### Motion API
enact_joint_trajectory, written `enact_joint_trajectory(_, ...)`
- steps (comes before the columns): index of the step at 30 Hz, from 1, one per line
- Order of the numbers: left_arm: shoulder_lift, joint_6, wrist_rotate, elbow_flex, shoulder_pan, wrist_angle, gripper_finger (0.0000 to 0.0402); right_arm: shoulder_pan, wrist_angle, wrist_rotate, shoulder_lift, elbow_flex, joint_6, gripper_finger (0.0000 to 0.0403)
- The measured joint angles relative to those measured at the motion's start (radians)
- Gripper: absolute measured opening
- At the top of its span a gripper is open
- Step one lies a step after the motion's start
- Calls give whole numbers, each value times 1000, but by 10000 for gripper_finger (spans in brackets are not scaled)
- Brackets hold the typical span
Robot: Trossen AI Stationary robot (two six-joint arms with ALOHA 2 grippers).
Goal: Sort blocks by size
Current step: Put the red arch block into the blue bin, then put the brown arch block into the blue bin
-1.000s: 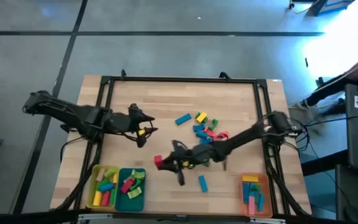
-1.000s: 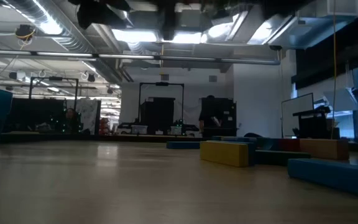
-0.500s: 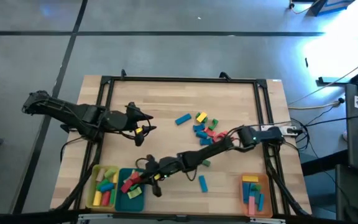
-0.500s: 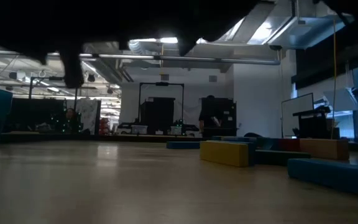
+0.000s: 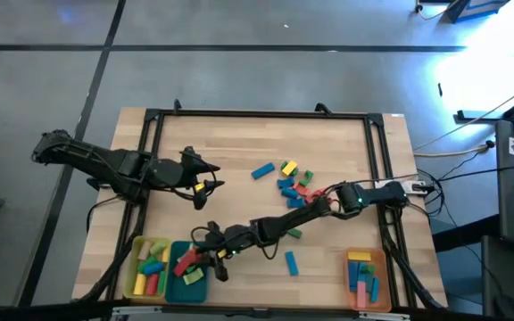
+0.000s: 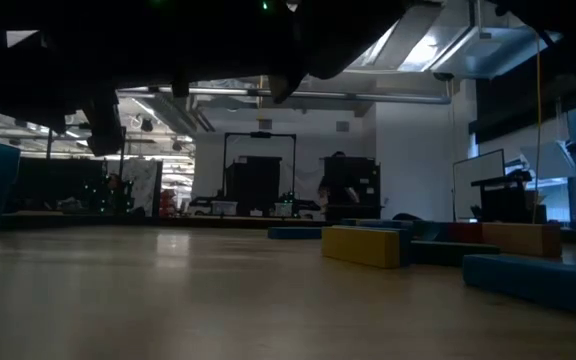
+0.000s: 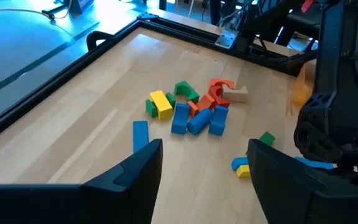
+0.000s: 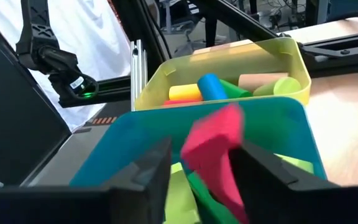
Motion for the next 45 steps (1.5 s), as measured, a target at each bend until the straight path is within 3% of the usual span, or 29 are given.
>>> enact_joint_trajectory(8, 1, -1, 0, 0, 0, -21, 214, -13, -39, -104, -22, 0, 0, 207)
enact_joint_trajectory(13, 1, -41, -2, 0, 0, -21, 214, -32, -211, -217, -79, 0, -2, 208)
enact_joint_trajectory(29, 1, -45, -2, -1, 0, -19, 214, -30, -1127, -112, -319, 0, -218, 209)
enact_joint_trajectory(34, 1, -45, -1, -1, 0, -19, 214, -30, -1418, -8, -375, -1, -228, 209)
enact_joint_trajectory(40, 1, -45, 0, -1, 0, -19, 214, -30, -1547, 30, -460, -44, -185, 209)
enact_joint_trajectory(45, 1, -45, 0, -5, 0, -12, 214, -31, -1535, 57, -588, -209, -120, 209)
